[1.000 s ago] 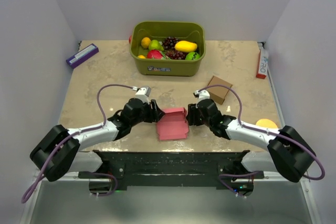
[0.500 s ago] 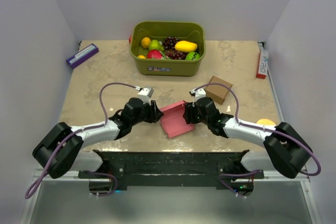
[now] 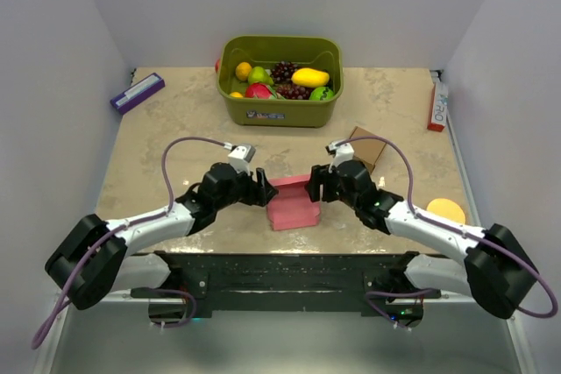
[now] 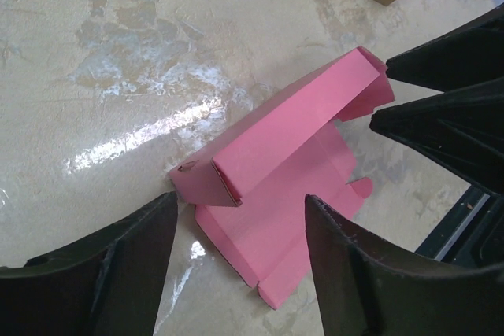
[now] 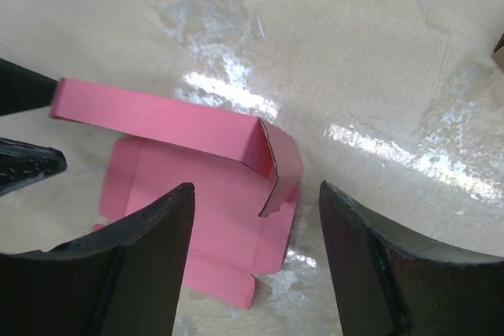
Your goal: Fold the paper box
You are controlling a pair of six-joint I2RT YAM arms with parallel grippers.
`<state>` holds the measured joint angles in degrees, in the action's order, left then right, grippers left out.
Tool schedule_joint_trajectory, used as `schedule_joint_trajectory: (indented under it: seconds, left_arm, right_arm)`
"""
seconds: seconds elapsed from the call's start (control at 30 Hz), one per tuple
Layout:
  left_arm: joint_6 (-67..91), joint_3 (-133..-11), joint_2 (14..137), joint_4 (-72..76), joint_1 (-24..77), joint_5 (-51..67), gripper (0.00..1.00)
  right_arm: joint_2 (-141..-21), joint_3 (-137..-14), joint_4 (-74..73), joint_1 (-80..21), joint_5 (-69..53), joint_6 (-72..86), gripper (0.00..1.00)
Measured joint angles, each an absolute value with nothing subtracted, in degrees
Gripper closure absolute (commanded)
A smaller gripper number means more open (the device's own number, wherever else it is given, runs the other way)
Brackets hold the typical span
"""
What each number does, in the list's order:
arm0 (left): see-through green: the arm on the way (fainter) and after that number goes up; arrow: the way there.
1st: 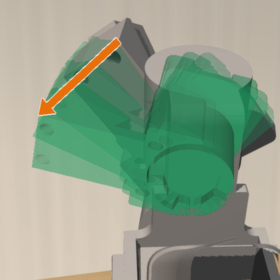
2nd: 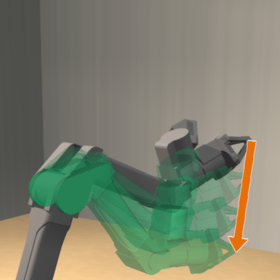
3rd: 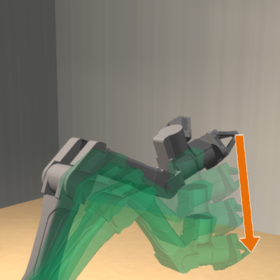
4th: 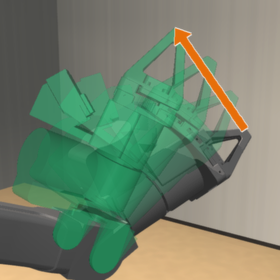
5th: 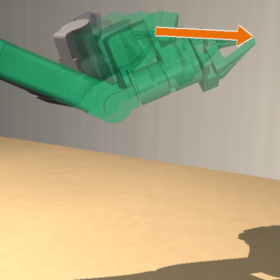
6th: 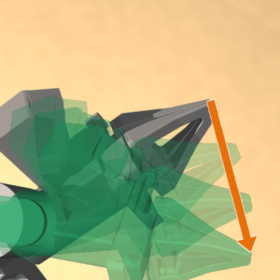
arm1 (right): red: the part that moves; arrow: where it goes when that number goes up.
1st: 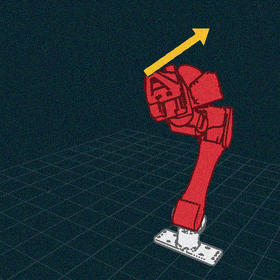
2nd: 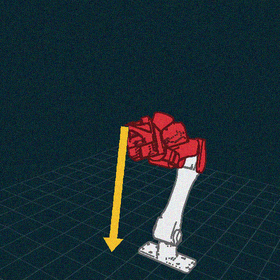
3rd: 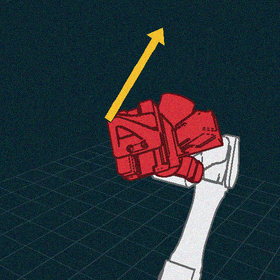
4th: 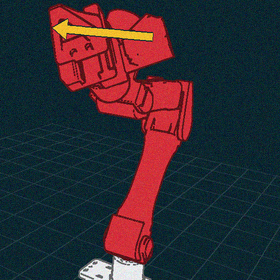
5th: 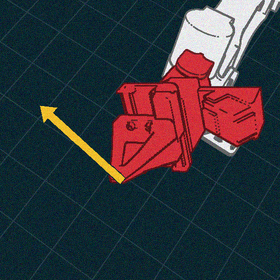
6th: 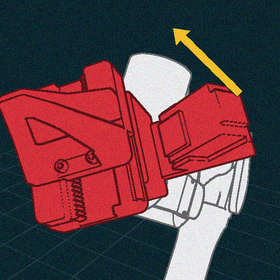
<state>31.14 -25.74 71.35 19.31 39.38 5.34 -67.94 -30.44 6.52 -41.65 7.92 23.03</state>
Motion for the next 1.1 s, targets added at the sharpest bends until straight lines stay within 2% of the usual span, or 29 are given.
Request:
schedule_joint_trajectory:
  seconds: [0.17,0.4,0.73,1.1]
  left_arm:
    - [34.4,-26.0,69.7,17.9,39.4,4.8,0.26]
    - [38.8,-26.5,71.3,18.3,39.3,4.0,0.21]
    - [43.0,-26.9,74.8,21.4,39.3,2.1,0.27]
    - [44.0,-27.5,78.7,24.7,39.1,1.9,0.31]
  right_arm:
    - [-63.3,-30.6,3.2,-39.3,9.8,26.5,0.37]
    - [-64.1,-30.8,-1.5,-34.7,13.1,32.6,0.36]
    - [-72.1,-31.4,-1.9,-34.3,14.0,35.1,0.36]
    - [-73.5,-31.4,4.6,-34.3,10.3,31.7,0.37]
